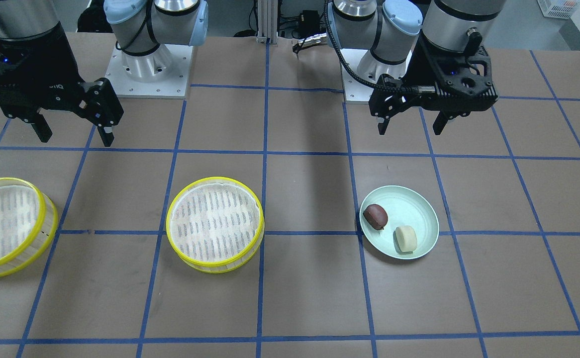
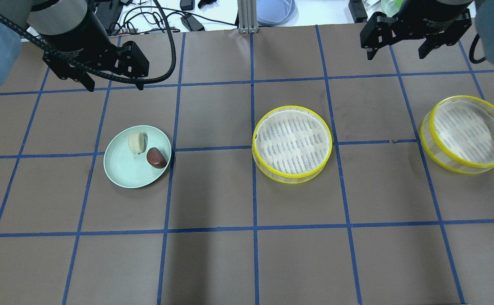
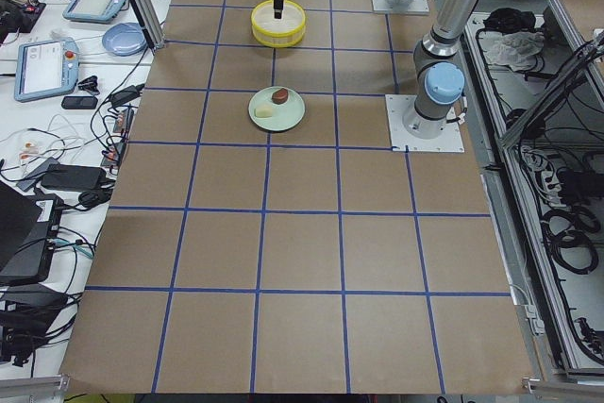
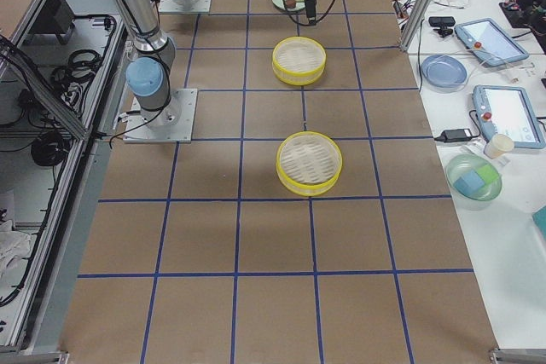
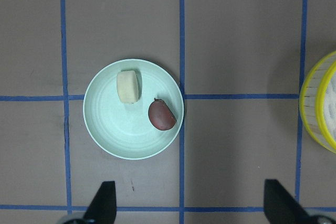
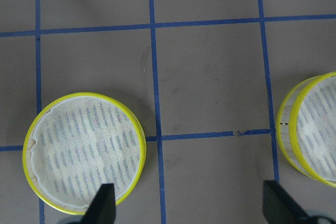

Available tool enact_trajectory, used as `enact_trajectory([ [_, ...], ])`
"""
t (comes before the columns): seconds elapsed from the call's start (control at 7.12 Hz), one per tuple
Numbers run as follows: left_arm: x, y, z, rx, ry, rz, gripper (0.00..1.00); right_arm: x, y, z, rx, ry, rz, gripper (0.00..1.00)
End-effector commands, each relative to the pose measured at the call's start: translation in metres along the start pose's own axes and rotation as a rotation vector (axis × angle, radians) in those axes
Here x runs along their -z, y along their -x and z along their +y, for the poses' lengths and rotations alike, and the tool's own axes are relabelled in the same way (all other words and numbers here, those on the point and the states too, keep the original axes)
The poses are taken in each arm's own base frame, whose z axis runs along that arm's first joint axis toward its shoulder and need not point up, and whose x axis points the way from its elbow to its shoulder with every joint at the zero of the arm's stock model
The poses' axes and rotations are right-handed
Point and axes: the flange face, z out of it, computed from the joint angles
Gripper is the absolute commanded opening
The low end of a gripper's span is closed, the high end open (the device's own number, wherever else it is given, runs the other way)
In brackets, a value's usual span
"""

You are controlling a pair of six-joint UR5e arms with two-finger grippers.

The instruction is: Stack buns with steamer

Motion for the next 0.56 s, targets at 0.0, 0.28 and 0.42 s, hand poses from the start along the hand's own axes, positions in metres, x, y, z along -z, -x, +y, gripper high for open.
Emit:
enact_trajectory([
  [0.0, 0.000, -0.005, 0.002, -0.014, -0.001, 0.005, 1.00, -0.003, 0.001, 0.005, 0.004, 0.048, -0.007, 1.00],
  [0.28, 0.000, 0.000, -0.001, -0.008, 0.000, 0.012, 1.00, 0.004, 0.001, 0.003, 0.003, 0.081, -0.013, 1.00],
  [0.42, -0.012, 0.010, -0.008, -0.047, 0.020, 0.007, 1.00, 0.006, 0.002, 0.005, 0.004, 0.078, -0.015, 1.00],
])
